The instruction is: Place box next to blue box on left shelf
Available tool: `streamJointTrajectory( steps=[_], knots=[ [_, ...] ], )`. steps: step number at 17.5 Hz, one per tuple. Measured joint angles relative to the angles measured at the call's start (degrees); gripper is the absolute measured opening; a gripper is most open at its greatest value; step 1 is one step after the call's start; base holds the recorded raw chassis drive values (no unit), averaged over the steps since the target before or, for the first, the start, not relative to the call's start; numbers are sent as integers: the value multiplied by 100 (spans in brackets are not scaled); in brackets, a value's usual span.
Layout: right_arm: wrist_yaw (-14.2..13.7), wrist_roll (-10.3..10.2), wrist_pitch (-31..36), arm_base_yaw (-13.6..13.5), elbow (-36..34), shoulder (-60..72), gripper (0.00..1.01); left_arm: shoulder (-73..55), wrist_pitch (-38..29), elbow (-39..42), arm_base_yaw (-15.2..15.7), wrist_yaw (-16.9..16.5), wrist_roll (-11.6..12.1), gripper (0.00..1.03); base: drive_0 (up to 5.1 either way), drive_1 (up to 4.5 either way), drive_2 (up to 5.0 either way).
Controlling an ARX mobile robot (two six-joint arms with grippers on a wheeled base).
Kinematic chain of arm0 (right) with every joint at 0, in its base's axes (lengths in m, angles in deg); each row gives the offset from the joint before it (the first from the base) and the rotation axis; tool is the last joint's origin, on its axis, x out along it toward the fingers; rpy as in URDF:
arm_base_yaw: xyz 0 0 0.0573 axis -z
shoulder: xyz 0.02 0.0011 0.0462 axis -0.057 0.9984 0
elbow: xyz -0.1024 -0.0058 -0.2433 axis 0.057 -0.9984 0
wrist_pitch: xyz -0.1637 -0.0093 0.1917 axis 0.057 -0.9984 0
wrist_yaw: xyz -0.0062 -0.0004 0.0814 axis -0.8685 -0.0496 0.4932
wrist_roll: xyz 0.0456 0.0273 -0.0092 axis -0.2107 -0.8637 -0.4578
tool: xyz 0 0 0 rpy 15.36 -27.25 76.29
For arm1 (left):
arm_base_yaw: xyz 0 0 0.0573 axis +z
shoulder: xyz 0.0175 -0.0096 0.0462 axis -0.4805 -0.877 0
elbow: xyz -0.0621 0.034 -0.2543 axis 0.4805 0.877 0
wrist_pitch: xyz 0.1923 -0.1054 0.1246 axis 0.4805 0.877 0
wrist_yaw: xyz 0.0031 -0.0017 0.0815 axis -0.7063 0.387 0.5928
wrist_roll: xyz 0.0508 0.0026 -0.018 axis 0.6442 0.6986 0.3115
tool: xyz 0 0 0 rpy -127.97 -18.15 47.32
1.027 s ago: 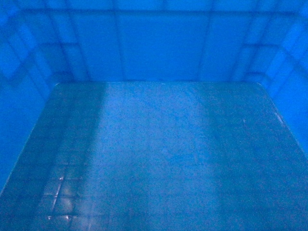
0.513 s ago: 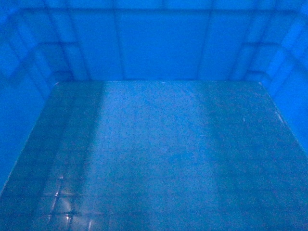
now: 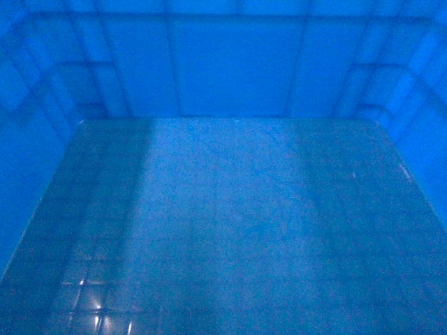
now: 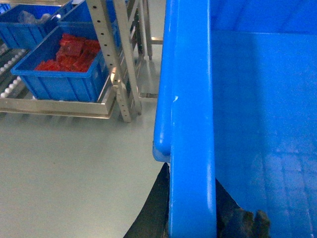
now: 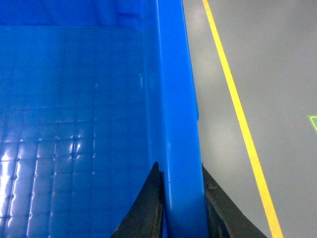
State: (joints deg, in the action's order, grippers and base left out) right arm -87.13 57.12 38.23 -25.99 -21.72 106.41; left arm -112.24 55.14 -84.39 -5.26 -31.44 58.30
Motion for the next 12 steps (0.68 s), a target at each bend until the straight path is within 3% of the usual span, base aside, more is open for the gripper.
streamJointTrajectory(
  steps=[2, 12],
  knots=[
    [0, 0, 20, 0, -2, 7, 12, -2, -4, 0, 0, 7, 2, 9, -7, 418, -432],
    [-11, 2, -11, 0, -4, 0, 12, -15, 0, 2, 0, -13, -15, 9, -487, 241, 265]
  ],
)
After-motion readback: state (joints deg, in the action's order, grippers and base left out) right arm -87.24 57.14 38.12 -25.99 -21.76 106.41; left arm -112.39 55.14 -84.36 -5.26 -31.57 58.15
